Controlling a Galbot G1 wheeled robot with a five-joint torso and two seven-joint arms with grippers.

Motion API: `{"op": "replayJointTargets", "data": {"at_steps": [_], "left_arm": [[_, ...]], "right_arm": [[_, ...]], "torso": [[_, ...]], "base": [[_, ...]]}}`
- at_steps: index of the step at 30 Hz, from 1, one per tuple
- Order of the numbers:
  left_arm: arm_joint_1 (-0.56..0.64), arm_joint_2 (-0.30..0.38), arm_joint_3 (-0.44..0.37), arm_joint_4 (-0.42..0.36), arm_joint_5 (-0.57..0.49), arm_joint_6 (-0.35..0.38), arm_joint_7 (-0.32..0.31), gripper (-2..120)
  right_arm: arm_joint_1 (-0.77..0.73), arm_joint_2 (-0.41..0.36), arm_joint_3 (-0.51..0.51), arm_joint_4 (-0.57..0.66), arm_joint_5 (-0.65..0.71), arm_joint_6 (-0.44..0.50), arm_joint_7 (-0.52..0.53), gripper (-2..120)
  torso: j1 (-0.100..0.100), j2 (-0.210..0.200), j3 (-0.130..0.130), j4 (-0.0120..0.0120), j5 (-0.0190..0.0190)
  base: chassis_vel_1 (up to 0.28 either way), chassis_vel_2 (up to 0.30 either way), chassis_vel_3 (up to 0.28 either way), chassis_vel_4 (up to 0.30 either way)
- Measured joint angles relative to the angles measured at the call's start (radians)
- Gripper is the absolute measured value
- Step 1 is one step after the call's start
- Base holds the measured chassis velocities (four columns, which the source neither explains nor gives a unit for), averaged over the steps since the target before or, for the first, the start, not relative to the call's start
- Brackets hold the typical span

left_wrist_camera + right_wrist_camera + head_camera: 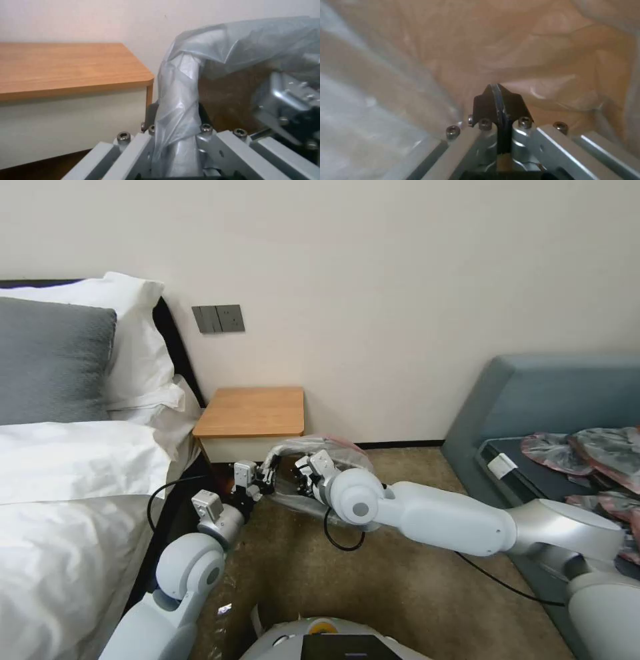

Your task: Pick up the garbage bag from the table and place it over the trash can.

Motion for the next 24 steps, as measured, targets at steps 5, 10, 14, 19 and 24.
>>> {"op": "replayJointTargets", "data": {"at_steps": [5,10,14,19,24], "left_arm": [[0.002,0.001,-0.002,-0.006,0.003,-0.002,0.005,3],[0.003,0.001,-0.003,-0.008,0.003,-0.002,0.005,3],[0.003,0.001,-0.003,-0.012,-0.001,-0.003,0.005,3],[0.004,-0.002,-0.002,-0.012,-0.003,-0.003,0.005,3],[0.003,-0.007,0.001,-0.012,-0.005,-0.003,0.005,3]], "right_arm": [[-0.003,0.001,-0.009,-0.021,-0.009,0.001,-0.006,0],[-0.007,0.006,-0.013,-0.032,-0.014,0.001,-0.007,0],[-0.009,0.007,-0.013,-0.052,-0.016,0.001,-0.007,0],[-0.009,0.01,-0.013,-0.074,-0.009,0.002,0.0,0],[-0.005,0.018,-0.017,-0.086,0.01,0.002,0.017,0]], "torso": [[0.0,0.0,0.0,0.0,0.0],[0.0,0.0,0.0,0.0,0.0],[0.0,0.0,0.0,0.0,0.0],[0.0,0.0,0.0,0.0,0.0],[0.0,0.0,0.0,0.0,0.0]], "base": [[0.0,0.0,0.0,0.0],[0.0,0.0,0.0,0.0],[0.0,0.0,0.0,0.0],[0.0,0.0,0.0,0.0],[0.0,0.0,0.0,0.0]]}}
